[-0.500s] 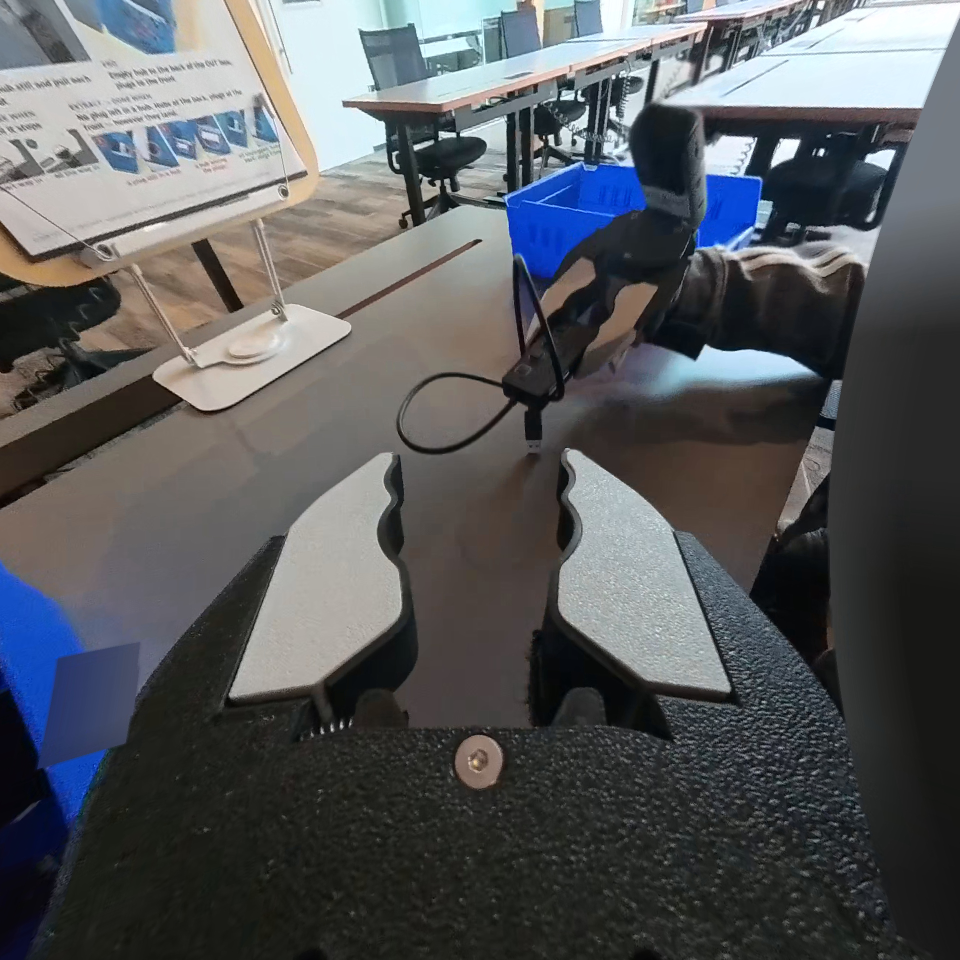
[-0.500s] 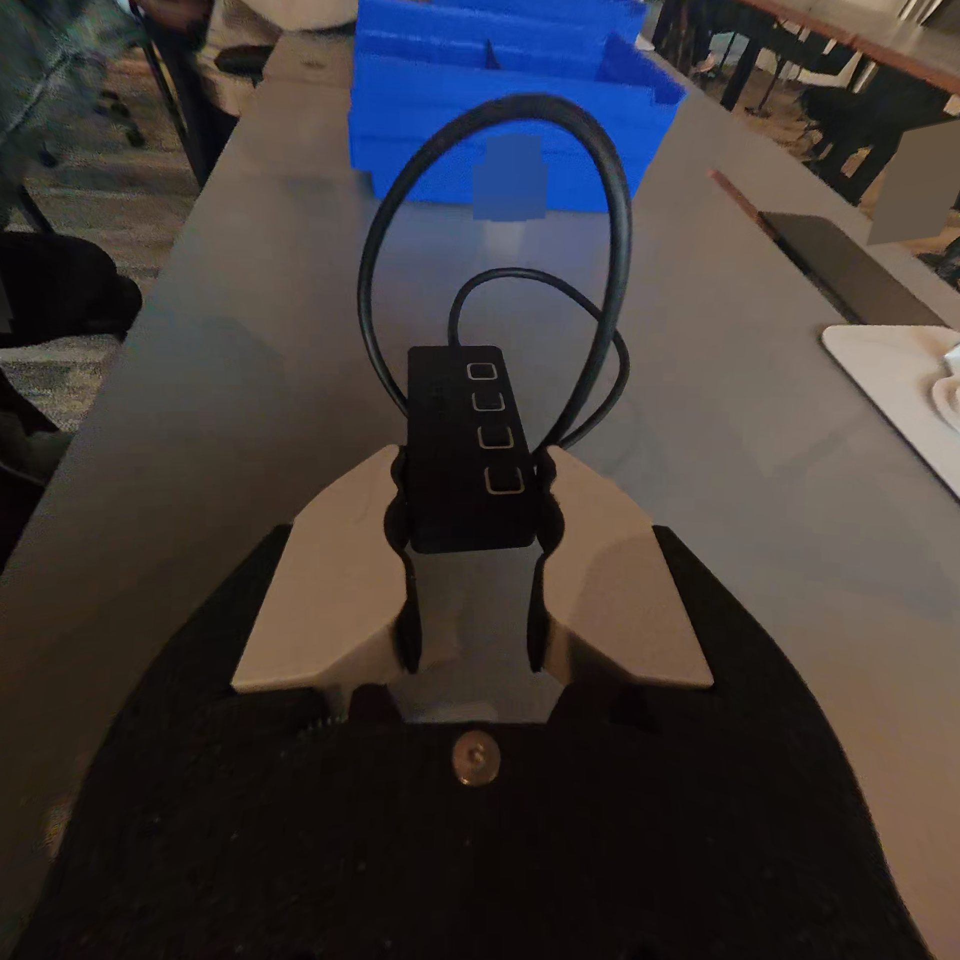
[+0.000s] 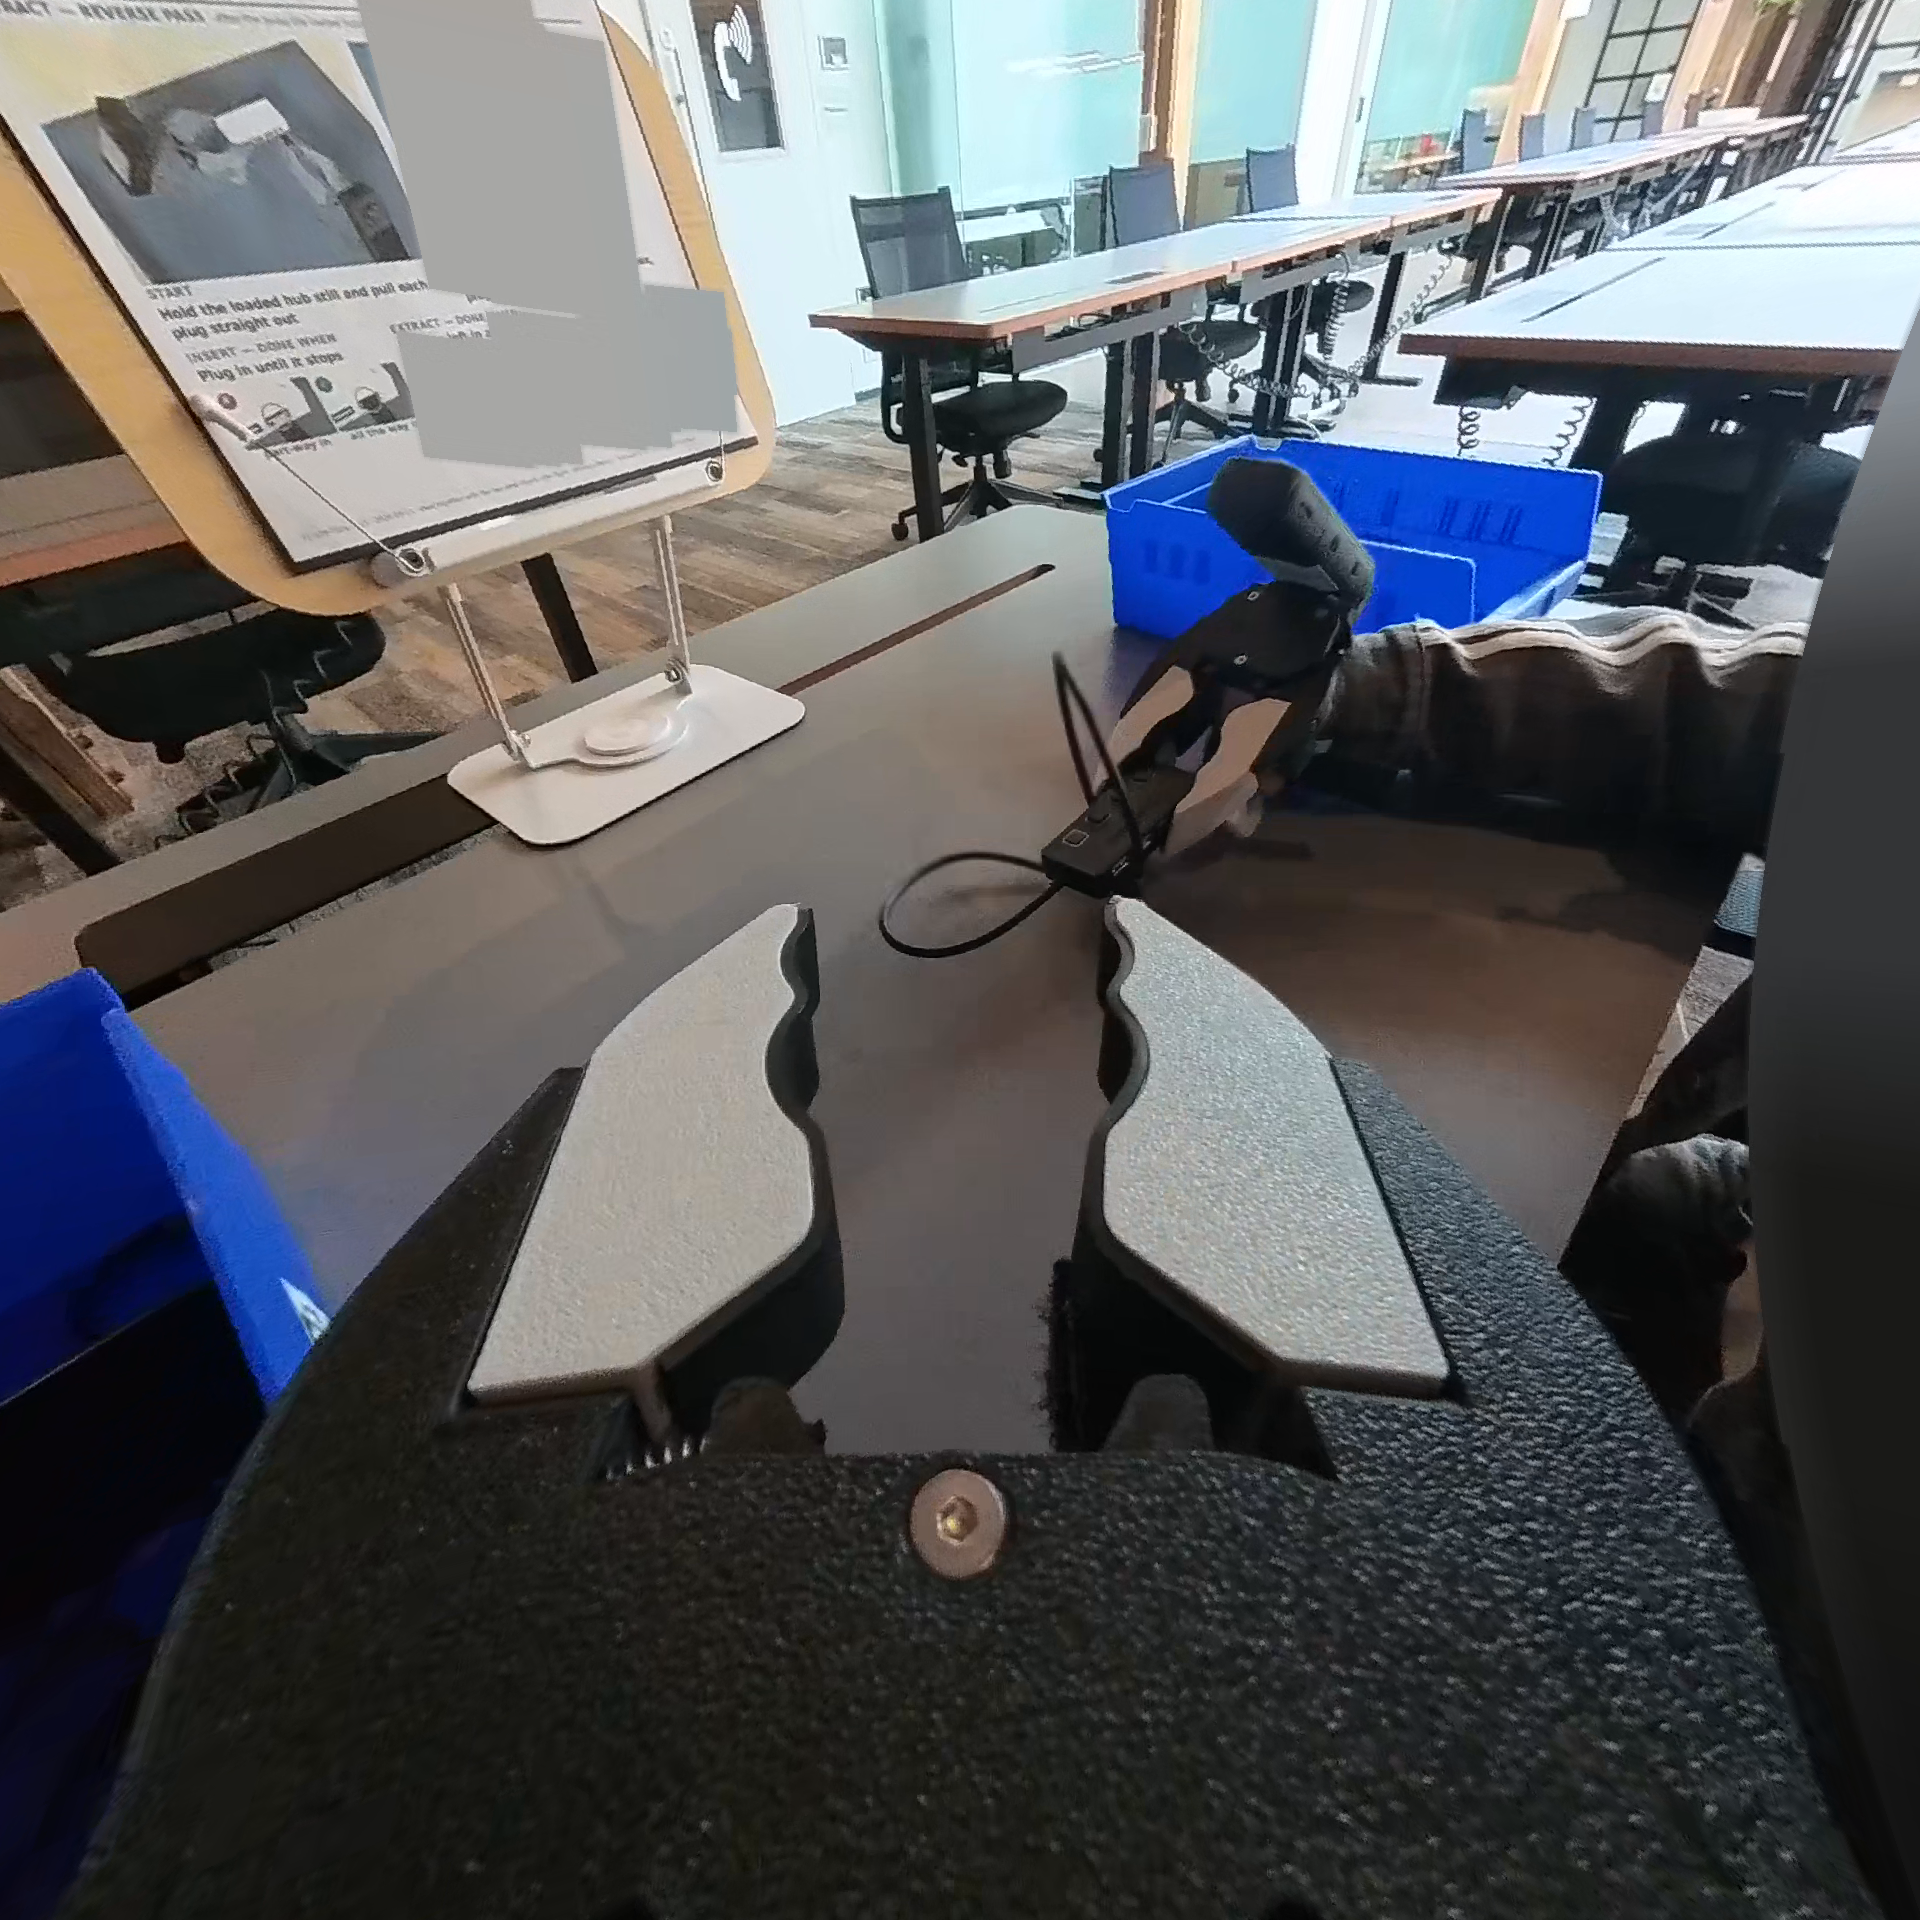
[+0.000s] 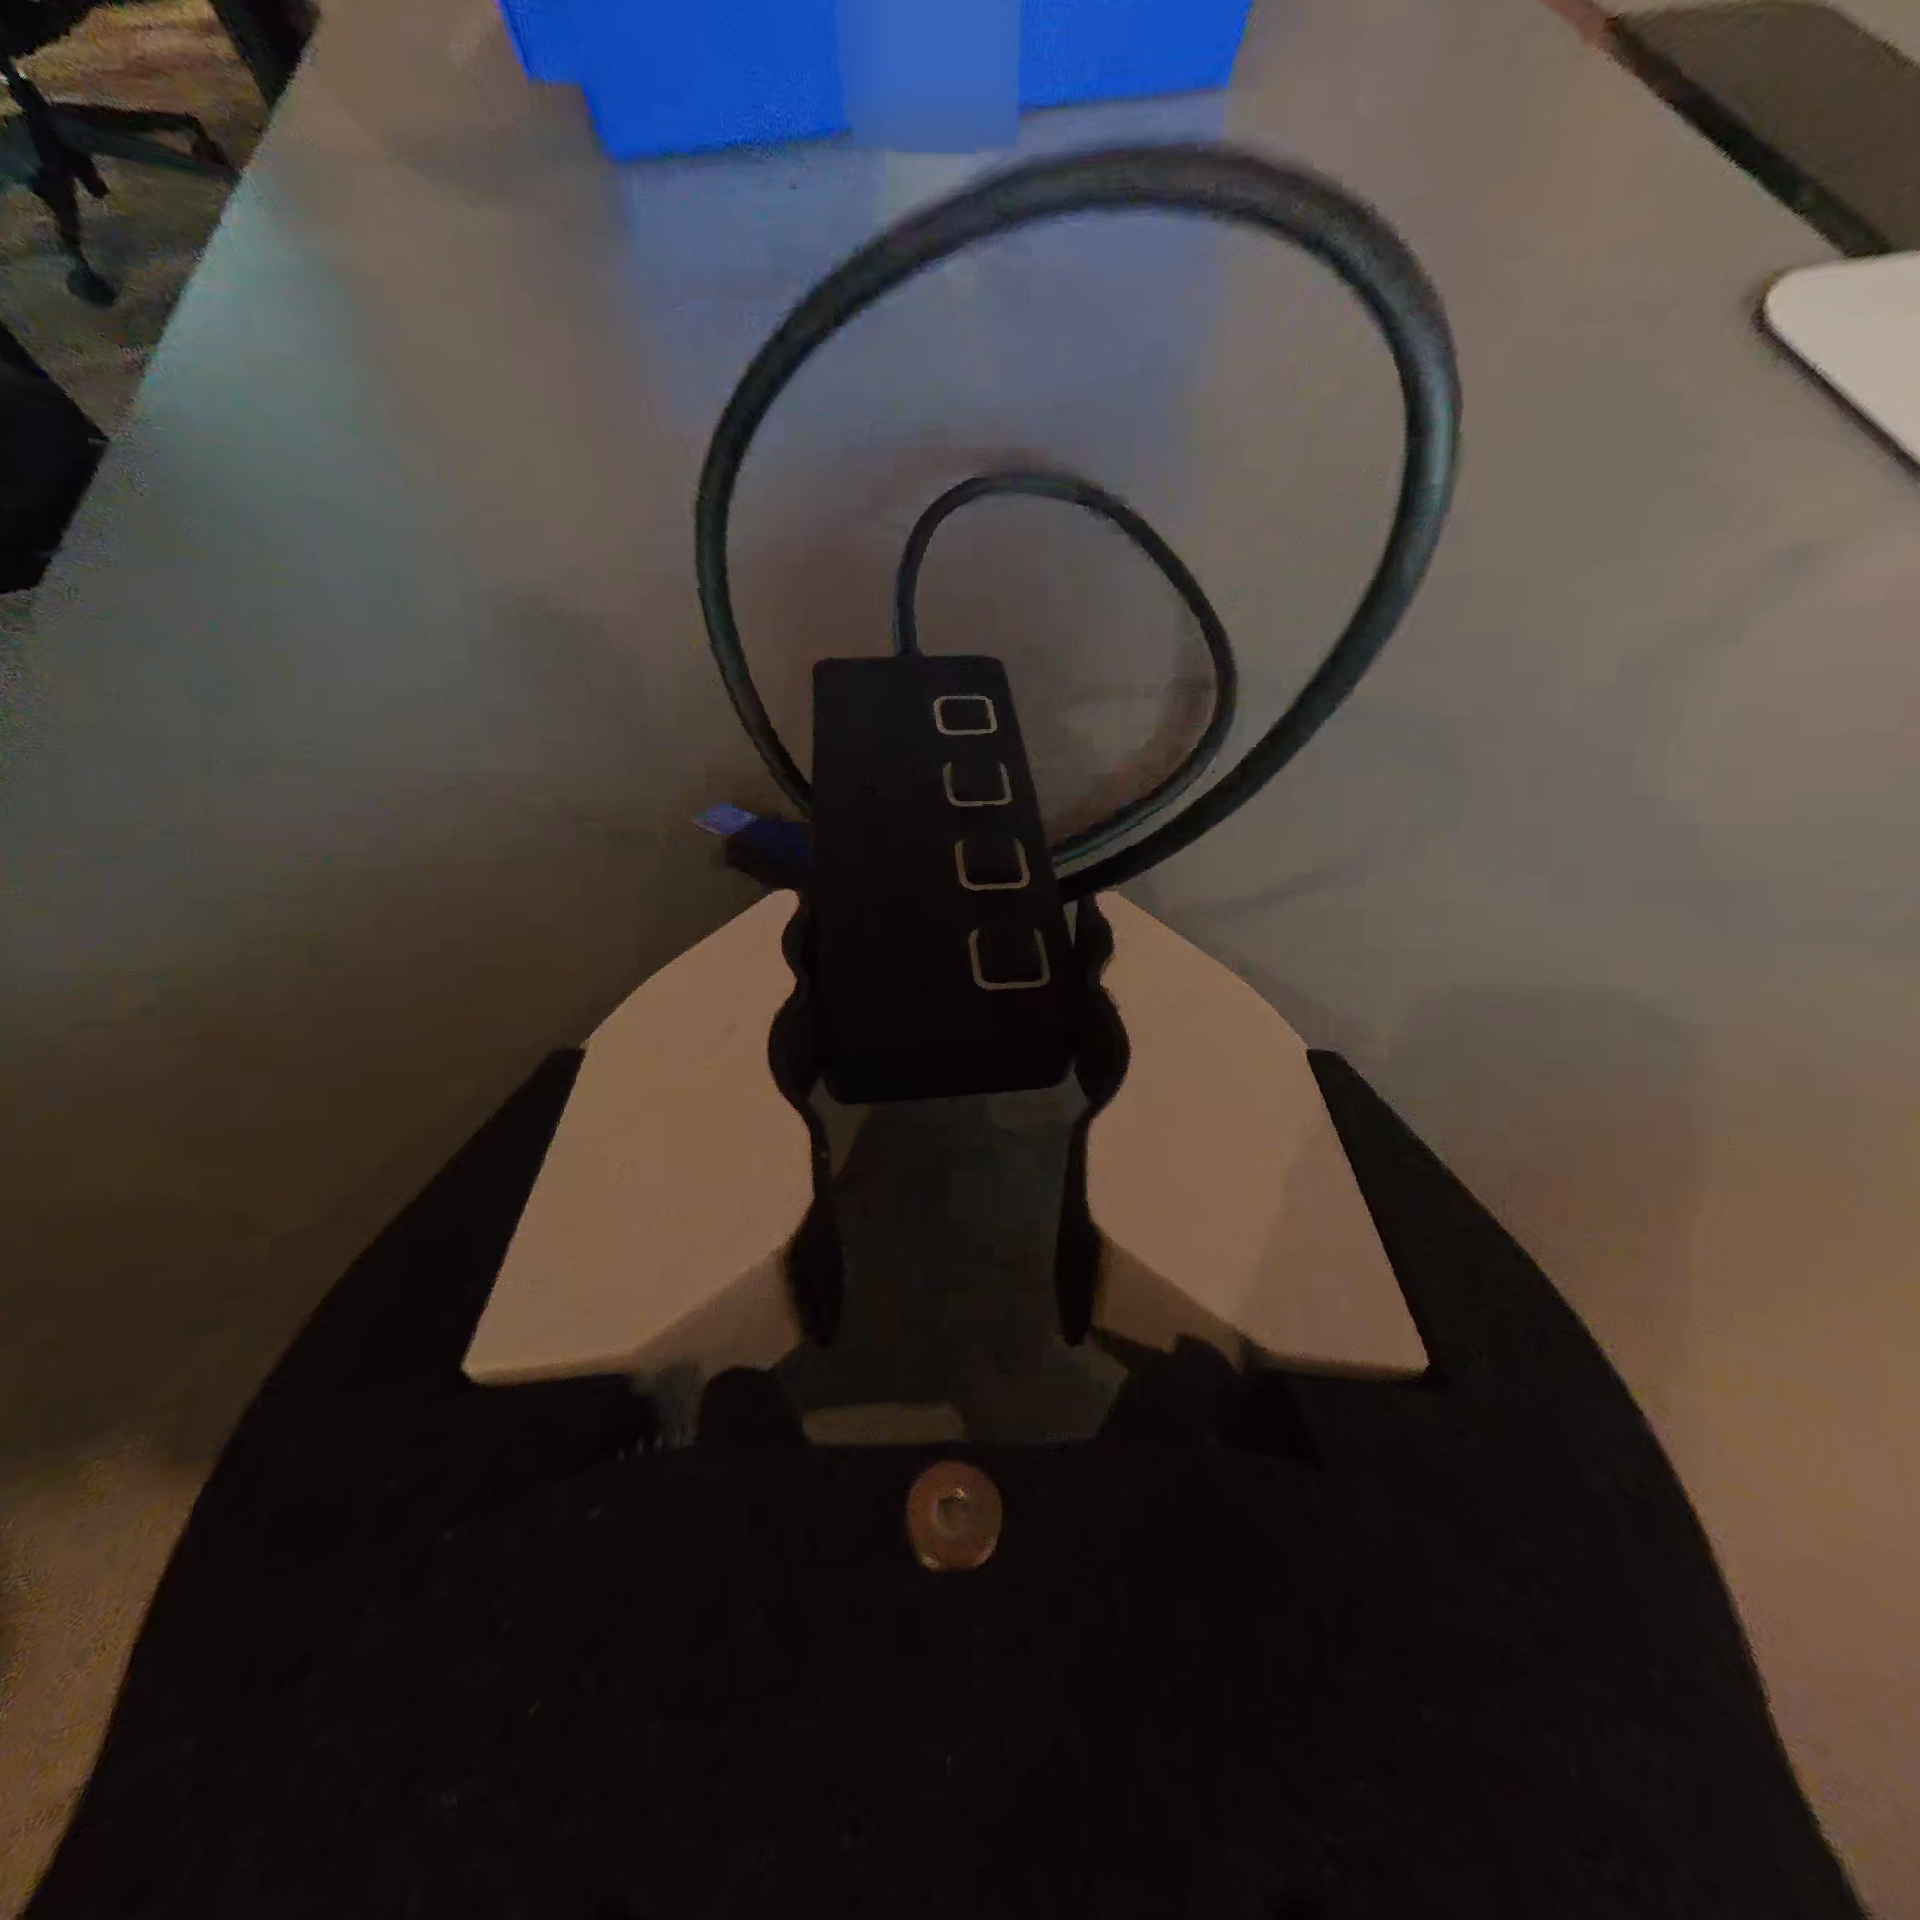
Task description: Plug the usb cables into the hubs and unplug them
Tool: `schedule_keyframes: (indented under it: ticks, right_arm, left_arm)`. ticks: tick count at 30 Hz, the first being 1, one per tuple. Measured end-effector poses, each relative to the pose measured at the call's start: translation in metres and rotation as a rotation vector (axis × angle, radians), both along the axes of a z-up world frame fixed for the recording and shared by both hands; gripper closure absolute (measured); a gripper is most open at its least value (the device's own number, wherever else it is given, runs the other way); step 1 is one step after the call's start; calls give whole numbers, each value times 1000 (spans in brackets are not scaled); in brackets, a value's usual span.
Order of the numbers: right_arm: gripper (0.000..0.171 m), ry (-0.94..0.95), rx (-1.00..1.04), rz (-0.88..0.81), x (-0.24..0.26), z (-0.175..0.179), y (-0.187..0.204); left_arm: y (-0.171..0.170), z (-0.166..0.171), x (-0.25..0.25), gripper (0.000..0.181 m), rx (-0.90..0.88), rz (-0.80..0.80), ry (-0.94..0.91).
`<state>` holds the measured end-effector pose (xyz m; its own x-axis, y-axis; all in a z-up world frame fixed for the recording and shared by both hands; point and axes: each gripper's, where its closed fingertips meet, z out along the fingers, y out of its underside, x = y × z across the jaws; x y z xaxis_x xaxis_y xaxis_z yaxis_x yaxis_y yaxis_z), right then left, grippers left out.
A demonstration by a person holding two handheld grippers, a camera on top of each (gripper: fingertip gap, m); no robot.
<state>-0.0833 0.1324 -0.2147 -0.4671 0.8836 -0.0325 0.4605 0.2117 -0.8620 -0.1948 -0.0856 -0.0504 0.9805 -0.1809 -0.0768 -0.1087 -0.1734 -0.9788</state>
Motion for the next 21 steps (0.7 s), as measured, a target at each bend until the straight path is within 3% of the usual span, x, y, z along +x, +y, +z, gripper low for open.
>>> schedule_keyframes:
  ticks: [12, 15, 21]
  right_arm:
    - [123, -127, 130, 34, 4, -23, 11]
    - [106, -142, 135, 20, 6, -23, 13]
    - [88, -135, 126, -16, 17, -8, 18]
  left_arm:
    - [0, -4, -7, 124, -31, 13, 1]
    - [-2, -3, -9, 115, -40, 10, -34]
    - [-23, 6, -34, 107, -81, 88, -58]
